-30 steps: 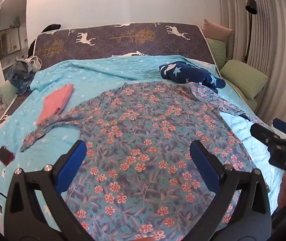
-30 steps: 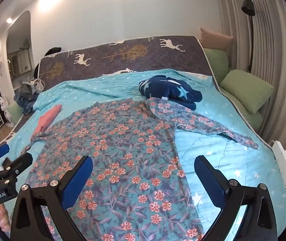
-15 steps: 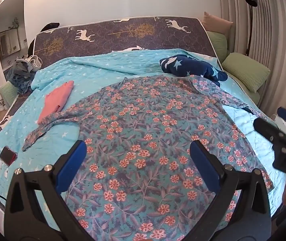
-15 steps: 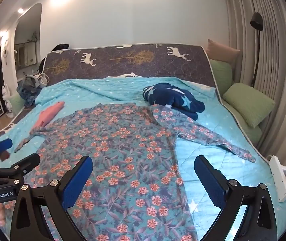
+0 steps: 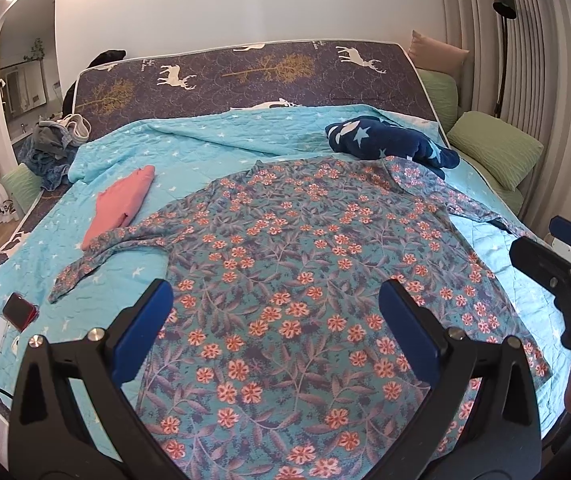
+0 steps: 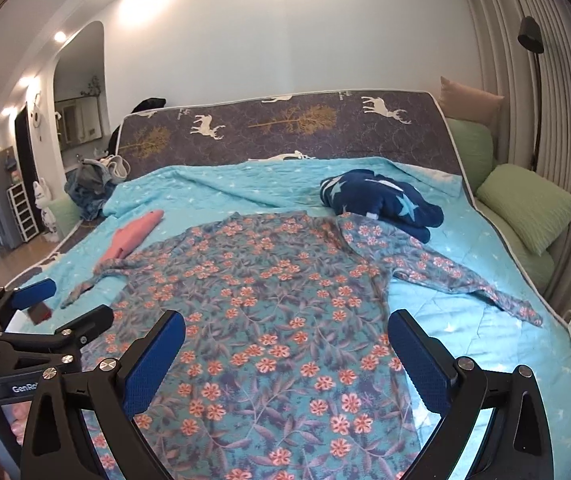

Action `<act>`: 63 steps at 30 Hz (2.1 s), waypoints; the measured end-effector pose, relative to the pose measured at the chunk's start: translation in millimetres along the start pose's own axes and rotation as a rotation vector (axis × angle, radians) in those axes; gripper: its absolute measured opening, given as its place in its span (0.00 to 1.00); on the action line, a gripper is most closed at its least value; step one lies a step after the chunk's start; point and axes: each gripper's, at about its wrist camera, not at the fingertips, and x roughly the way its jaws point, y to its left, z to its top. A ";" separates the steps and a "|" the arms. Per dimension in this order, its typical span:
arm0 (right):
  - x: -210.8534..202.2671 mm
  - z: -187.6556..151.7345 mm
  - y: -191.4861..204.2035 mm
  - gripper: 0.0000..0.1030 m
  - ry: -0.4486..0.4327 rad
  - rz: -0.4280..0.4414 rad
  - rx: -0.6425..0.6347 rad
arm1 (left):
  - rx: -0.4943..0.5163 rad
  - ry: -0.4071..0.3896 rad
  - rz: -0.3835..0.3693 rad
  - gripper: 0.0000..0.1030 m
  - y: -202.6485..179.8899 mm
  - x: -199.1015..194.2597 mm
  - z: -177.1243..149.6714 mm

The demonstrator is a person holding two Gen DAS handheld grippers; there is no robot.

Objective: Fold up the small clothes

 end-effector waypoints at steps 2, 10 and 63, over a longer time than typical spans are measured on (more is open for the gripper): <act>1.2 0.5 0.2 1.00 0.004 -0.005 0.002 | 0.001 0.003 0.002 0.99 0.1 0.0 -0.2; 3.9 0.4 -0.6 1.00 0.014 -0.017 0.015 | -0.013 0.012 -0.008 0.99 4.0 1.9 -2.0; 11.9 -2.4 17.5 1.00 0.046 -0.050 -0.027 | -0.022 0.004 0.005 0.99 19.6 6.1 -13.6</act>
